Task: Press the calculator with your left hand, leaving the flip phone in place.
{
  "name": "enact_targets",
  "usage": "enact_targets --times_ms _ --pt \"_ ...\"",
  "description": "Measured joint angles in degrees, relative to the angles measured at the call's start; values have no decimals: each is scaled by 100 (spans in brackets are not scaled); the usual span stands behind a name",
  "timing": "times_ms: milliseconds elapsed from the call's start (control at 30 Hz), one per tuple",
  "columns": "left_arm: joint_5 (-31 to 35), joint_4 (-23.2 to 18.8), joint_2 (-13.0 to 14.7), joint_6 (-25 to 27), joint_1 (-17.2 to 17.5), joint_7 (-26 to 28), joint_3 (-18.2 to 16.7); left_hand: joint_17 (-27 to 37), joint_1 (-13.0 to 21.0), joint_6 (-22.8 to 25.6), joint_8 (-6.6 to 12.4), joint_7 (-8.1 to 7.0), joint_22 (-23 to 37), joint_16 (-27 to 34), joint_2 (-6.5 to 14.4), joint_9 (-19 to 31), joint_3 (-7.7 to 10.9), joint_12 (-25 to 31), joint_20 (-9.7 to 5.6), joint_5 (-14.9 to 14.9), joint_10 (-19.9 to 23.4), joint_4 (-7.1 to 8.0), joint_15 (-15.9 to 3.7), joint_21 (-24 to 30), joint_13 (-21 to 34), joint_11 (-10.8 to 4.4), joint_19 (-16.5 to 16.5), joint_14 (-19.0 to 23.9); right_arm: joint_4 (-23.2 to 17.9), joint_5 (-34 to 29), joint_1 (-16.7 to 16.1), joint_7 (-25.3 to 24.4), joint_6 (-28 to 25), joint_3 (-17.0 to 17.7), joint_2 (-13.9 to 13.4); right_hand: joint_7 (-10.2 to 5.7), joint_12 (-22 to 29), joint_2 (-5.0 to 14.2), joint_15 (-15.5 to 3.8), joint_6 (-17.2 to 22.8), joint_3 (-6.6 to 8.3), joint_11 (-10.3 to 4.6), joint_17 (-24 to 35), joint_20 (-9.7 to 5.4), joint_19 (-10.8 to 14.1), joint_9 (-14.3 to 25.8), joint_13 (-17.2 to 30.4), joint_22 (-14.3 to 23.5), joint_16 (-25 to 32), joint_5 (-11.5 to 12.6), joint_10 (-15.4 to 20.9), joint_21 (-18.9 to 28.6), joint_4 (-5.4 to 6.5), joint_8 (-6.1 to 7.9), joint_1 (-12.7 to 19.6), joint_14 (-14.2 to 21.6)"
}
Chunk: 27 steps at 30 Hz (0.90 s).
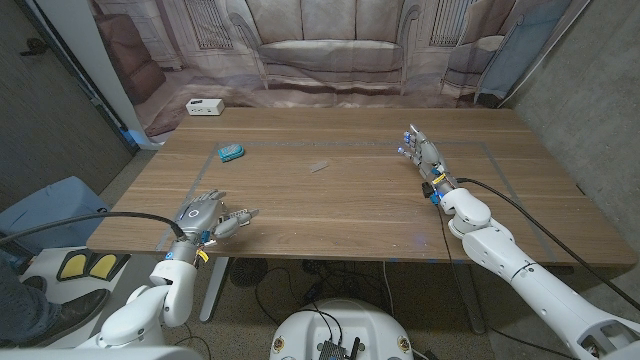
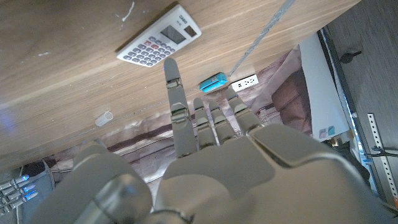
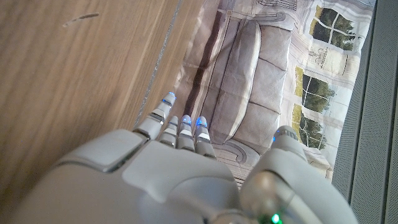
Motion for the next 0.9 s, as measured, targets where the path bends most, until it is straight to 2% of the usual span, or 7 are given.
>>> enact_targets --times_ms 300,633,900 --pt "-86 -5 86 75 -74 104 142 0 18 -68 -92 -106 0 0 18 0 0 0 -3 22 -22 0 0 0 0 -22 -3 0 -7 11 -23 27 38 25 -22 0 0 0 12 0 0 0 0 0 0 0 0 0 0 0 0 0 0 0 0 12" --pt "-151 -23 163 144 -180 154 300 0 39 -74 -93 -194 0 0 38 0 -22 0 -4 22 -44 -23 0 0 0 0 -3 0 -27 31 -50 35 82 53 -37 0 0 0 11 0 0 0 0 0 0 0 0 0 0 0 0 1 0 0 0 11" --pt "-229 -24 207 203 -249 191 378 -15 69 -30 -93 -150 0 0 69 0 -22 0 3 22 -22 -23 -30 0 1 -22 4 31 -28 32 -49 41 90 53 -38 0 0 0 11 0 0 0 0 0 0 0 0 0 0 0 0 1 0 0 0 11"
